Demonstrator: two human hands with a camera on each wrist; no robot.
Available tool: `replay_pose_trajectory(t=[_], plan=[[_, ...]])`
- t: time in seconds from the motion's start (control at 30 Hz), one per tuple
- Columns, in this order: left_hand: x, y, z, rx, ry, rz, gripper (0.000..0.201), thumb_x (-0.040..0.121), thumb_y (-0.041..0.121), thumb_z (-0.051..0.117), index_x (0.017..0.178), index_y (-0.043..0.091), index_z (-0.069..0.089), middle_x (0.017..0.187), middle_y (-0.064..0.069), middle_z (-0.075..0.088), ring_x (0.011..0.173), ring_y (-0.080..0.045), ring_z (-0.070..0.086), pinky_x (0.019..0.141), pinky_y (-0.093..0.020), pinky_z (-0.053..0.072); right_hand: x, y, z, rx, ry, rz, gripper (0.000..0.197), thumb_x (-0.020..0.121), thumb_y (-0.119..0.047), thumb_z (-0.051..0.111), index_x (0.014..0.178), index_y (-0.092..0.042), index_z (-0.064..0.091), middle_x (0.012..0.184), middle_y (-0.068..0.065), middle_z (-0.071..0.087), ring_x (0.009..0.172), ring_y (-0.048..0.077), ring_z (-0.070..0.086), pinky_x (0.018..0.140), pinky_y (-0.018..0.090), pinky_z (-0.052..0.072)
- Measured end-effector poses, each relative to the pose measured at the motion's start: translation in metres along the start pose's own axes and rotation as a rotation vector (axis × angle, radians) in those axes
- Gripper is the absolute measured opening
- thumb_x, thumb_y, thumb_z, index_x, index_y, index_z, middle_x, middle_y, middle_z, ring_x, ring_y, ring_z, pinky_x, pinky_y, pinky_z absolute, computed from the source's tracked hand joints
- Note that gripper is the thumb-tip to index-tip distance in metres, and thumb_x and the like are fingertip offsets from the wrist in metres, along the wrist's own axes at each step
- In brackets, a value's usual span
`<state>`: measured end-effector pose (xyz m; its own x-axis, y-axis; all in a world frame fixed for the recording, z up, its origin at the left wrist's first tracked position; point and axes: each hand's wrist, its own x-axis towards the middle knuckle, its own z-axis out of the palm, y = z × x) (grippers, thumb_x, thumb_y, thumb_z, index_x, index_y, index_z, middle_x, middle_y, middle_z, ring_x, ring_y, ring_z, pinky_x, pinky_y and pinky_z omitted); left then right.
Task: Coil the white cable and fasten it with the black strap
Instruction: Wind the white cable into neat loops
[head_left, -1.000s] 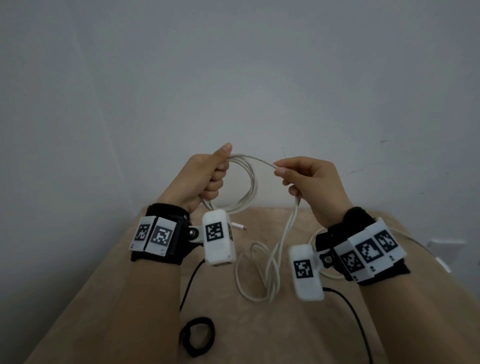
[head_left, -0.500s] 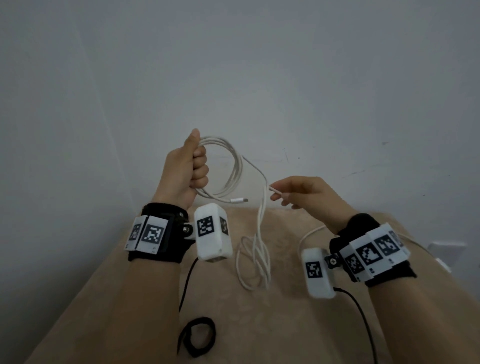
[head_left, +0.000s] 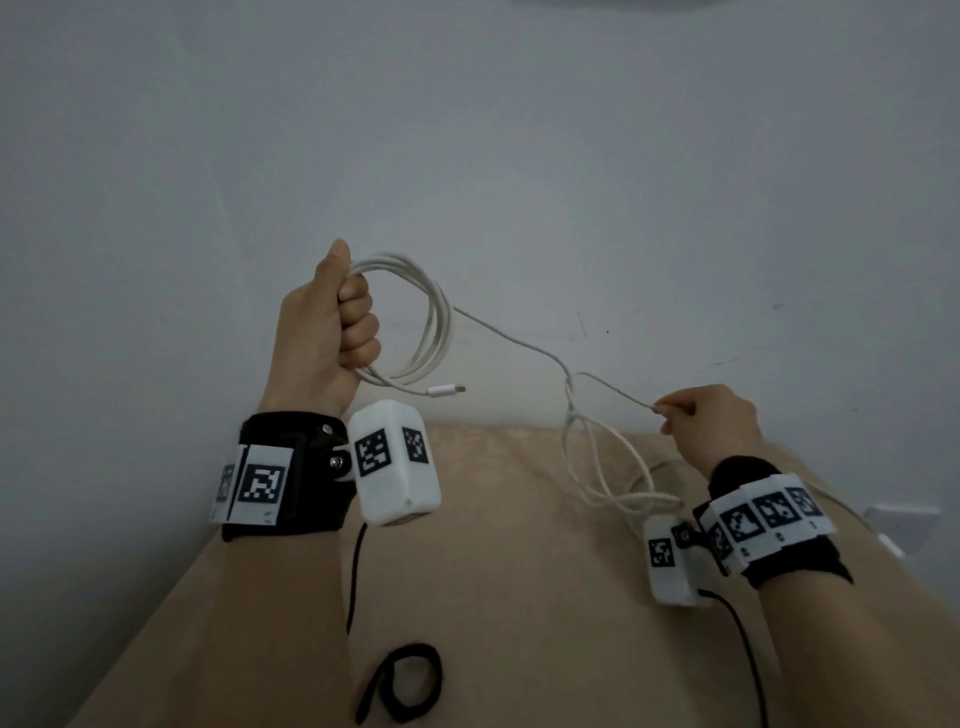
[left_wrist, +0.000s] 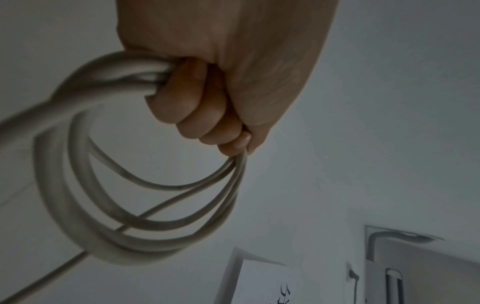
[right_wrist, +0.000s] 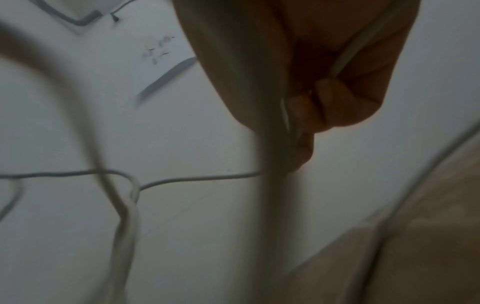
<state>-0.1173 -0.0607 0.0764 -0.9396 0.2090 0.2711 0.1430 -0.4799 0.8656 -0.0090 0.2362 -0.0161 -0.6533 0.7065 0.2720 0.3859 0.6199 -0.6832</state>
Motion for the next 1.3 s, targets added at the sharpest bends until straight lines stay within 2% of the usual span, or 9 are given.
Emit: replay_pose_trajectory(t=[0.23, 0.5, 0.67, 0.77, 0.83, 1.0, 1.1, 1.2, 1.3], plan=[[0.002, 0.009, -0.017, -0.056, 0.048, -0.011, 0.045, 0.099, 0.044, 0.043, 0.061, 0.023, 0.028, 0.043, 0.011, 0.020, 0.032, -0.003, 0.013, 0.031, -0.017, 0.009, 0.004, 0.018, -0.008, -0.072, -0.041, 0.120, 0.022, 0.092, -0.007, 0.053, 0.095, -0.010, 0.075, 0.099, 0.015, 0.072, 0.093, 0.032, 0.064, 0.081, 0.032, 0.050], [0.004, -0.020, 0.009, 0.081, -0.058, -0.097, 0.043, 0.099, 0.040, 0.045, 0.062, 0.023, 0.031, 0.044, 0.012, 0.021, 0.033, -0.002, 0.014, 0.034, -0.016, 0.007, -0.007, -0.009, -0.003, -0.004, -0.193, -0.065, 0.020, 0.092, -0.012, 0.056, 0.102, -0.015, 0.073, 0.112, 0.006, 0.070, 0.108, 0.024, 0.061, 0.085, 0.023, 0.041], [0.002, -0.026, 0.018, 0.065, -0.073, -0.112, 0.043, 0.099, 0.040, 0.044, 0.062, 0.022, 0.031, 0.045, 0.012, 0.020, 0.033, -0.002, 0.013, 0.034, -0.015, 0.008, -0.029, -0.049, 0.002, 0.378, -0.566, -0.242, 0.019, 0.094, -0.010, 0.054, 0.099, -0.019, 0.069, 0.100, 0.001, 0.074, 0.094, 0.015, 0.068, 0.083, 0.025, 0.048], [0.001, -0.029, 0.023, 0.048, -0.070, -0.104, 0.043, 0.099, 0.039, 0.045, 0.062, 0.022, 0.031, 0.045, 0.011, 0.020, 0.034, -0.003, 0.013, 0.034, -0.015, 0.008, -0.044, -0.070, 0.006, 0.692, -0.858, -0.250, 0.024, 0.095, -0.008, 0.051, 0.115, -0.007, 0.064, 0.103, 0.010, 0.073, 0.100, 0.020, 0.068, 0.095, 0.029, 0.049], [0.001, -0.028, 0.024, 0.028, -0.066, -0.099, 0.044, 0.100, 0.038, 0.045, 0.061, 0.022, 0.031, 0.044, 0.011, 0.020, 0.034, -0.003, 0.013, 0.034, -0.015, 0.008, -0.052, -0.077, 0.009, 0.794, -0.959, -0.254, 0.024, 0.094, -0.006, 0.052, 0.115, 0.001, 0.062, 0.091, 0.014, 0.072, 0.088, 0.024, 0.069, 0.092, 0.032, 0.052], [0.001, -0.026, 0.021, 0.041, -0.094, -0.136, 0.043, 0.099, 0.041, 0.046, 0.062, 0.023, 0.032, 0.046, 0.011, 0.020, 0.034, -0.003, 0.013, 0.034, -0.017, 0.008, -0.047, -0.079, 0.007, 1.052, -0.739, -0.148, 0.025, 0.097, -0.012, 0.048, 0.087, 0.004, 0.064, 0.060, 0.003, 0.050, 0.057, 0.013, 0.052, 0.071, 0.035, 0.059], [0.000, -0.028, 0.025, 0.030, -0.134, -0.168, 0.043, 0.098, 0.041, 0.045, 0.062, 0.022, 0.032, 0.046, 0.011, 0.021, 0.034, -0.002, 0.014, 0.033, -0.016, 0.008, -0.041, -0.076, 0.007, 1.272, -0.598, -0.032, 0.027, 0.099, -0.014, 0.044, 0.090, -0.002, 0.066, 0.057, -0.003, 0.039, 0.048, 0.008, 0.034, 0.045, 0.020, 0.041], [0.000, -0.030, 0.032, -0.075, -0.186, -0.216, 0.046, 0.099, 0.043, 0.044, 0.059, 0.023, 0.032, 0.044, 0.011, 0.019, 0.032, -0.002, 0.013, 0.033, -0.017, 0.007, -0.040, -0.074, 0.012, 1.234, -0.552, -0.026, 0.026, 0.100, -0.018, 0.044, 0.097, -0.008, 0.068, 0.060, -0.001, 0.043, 0.046, 0.007, 0.026, 0.040, 0.017, 0.028], [0.001, -0.031, 0.036, -0.229, -0.254, -0.289, 0.052, 0.098, 0.044, 0.042, 0.051, 0.023, 0.037, 0.041, 0.010, 0.020, 0.031, -0.003, 0.011, 0.030, -0.016, 0.008, -0.045, -0.077, 0.017, 1.126, -0.592, -0.043, 0.025, 0.099, -0.023, 0.046, 0.109, -0.017, 0.068, 0.079, 0.003, 0.062, 0.049, 0.010, 0.038, 0.042, 0.019, 0.030]])
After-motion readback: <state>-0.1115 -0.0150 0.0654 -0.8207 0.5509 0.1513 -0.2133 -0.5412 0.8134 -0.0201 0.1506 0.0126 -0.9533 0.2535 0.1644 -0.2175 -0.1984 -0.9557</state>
